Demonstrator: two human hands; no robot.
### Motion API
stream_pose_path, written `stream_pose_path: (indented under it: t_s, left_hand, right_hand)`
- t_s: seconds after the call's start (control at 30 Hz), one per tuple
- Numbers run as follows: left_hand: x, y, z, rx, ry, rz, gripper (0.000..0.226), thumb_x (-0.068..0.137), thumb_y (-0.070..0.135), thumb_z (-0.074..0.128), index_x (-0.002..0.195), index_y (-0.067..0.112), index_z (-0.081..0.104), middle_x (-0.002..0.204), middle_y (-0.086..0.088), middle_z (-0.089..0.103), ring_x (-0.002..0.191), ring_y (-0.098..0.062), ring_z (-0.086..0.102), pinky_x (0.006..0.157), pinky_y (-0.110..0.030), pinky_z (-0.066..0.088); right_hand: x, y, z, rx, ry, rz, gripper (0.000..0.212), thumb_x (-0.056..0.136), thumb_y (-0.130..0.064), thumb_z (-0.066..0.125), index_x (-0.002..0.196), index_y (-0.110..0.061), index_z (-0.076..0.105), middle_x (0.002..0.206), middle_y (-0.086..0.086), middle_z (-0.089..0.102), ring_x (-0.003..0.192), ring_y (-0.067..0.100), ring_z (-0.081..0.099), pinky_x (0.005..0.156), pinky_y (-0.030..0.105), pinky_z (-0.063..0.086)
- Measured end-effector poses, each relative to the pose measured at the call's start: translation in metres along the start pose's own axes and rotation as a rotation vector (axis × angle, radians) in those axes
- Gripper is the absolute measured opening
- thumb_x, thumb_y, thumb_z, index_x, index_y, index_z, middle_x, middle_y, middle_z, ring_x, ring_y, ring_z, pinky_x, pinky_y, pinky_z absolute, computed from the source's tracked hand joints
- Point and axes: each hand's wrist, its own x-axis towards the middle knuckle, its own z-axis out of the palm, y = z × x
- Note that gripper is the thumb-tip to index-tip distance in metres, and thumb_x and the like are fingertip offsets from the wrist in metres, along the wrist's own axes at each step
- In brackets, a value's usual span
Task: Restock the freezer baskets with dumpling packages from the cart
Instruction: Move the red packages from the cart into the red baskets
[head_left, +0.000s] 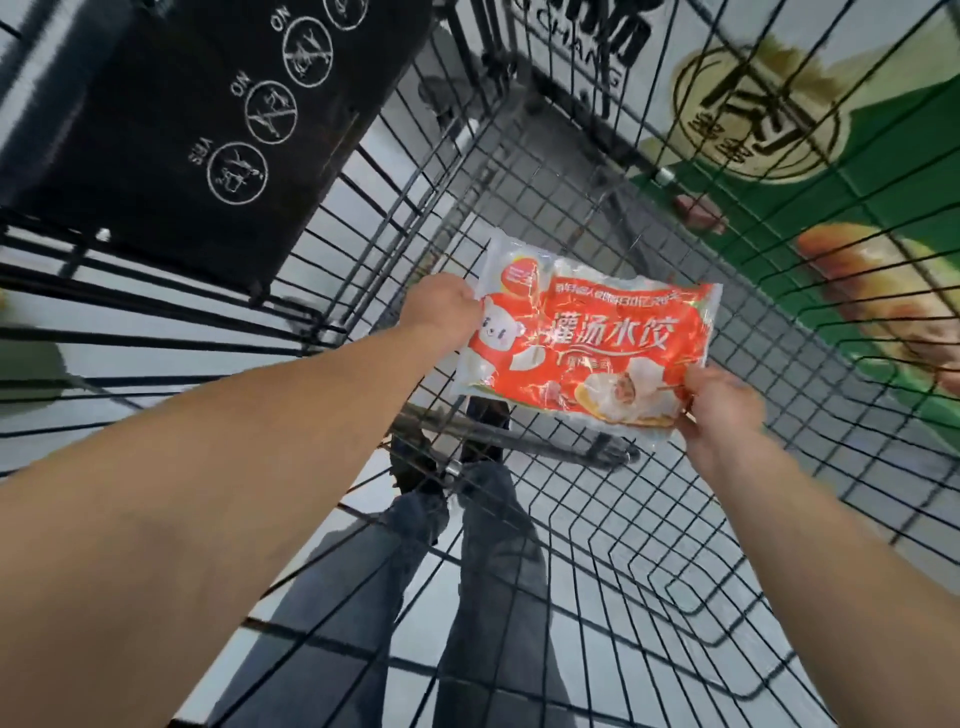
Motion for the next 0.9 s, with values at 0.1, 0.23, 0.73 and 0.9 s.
stream_pose_path:
  t_s: [0.1, 0.23, 0.73, 0.9]
  left_hand:
    - [-0.019, 0.01, -0.015, -0.026, 0.034, 0.065, 0.022, 0.092, 0.009, 0.049, 0.091, -0.004, 0.067, 0.098, -0.018, 0.066, 0.094, -0.036, 0.066, 0.081, -0.046, 0.057]
    - [-0.061, 0.033, -0.052, 0.035, 0.134, 0.195, 0.023, 0.091, 0.012, 0.05, 0.089, 0.003, 0.071, 0.093, -0.015, 0.069, 0.092, -0.033, 0.063, 0.074, -0.033, 0.049]
    - [-0.311, 0.081, -0.14, -0.247, 0.096, 0.443, 0.018, 0.079, 0.009, 0.064, 0.065, 0.019, 0.07, 0.067, 0.0, 0.067, 0.065, -0.022, 0.062, 0.058, -0.035, 0.054]
    - [-0.374, 0.113, -0.119, -0.243, 0.037, 0.553, 0.019, 0.085, 0.017, 0.064, 0.068, 0.019, 0.072, 0.075, -0.001, 0.073, 0.08, -0.028, 0.071, 0.073, -0.051, 0.061]
  right_hand:
    - [-0.027, -0.005, -0.009, 0.048, 0.017, -0.027, 0.026, 0.094, -0.002, 0.053, 0.074, -0.019, 0.057, 0.076, 0.0, 0.06, 0.062, 0.014, 0.056, 0.056, 0.026, 0.044]
    - [-0.076, -0.018, -0.035, 0.123, 0.0, -0.098, 0.026, 0.095, -0.002, 0.055, 0.074, -0.018, 0.059, 0.073, 0.002, 0.061, 0.059, 0.013, 0.053, 0.054, 0.027, 0.045]
    - [-0.302, -0.016, -0.2, 0.272, 0.119, -0.35, 0.027, 0.091, -0.015, 0.064, 0.065, -0.014, 0.071, 0.076, 0.003, 0.07, 0.081, 0.028, 0.067, 0.082, 0.046, 0.056]
    - [-0.334, 0.0, -0.269, 0.367, 0.17, -0.371, 0.015, 0.092, -0.014, 0.064, 0.077, -0.016, 0.068, 0.085, 0.004, 0.073, 0.087, 0.026, 0.07, 0.088, 0.046, 0.057]
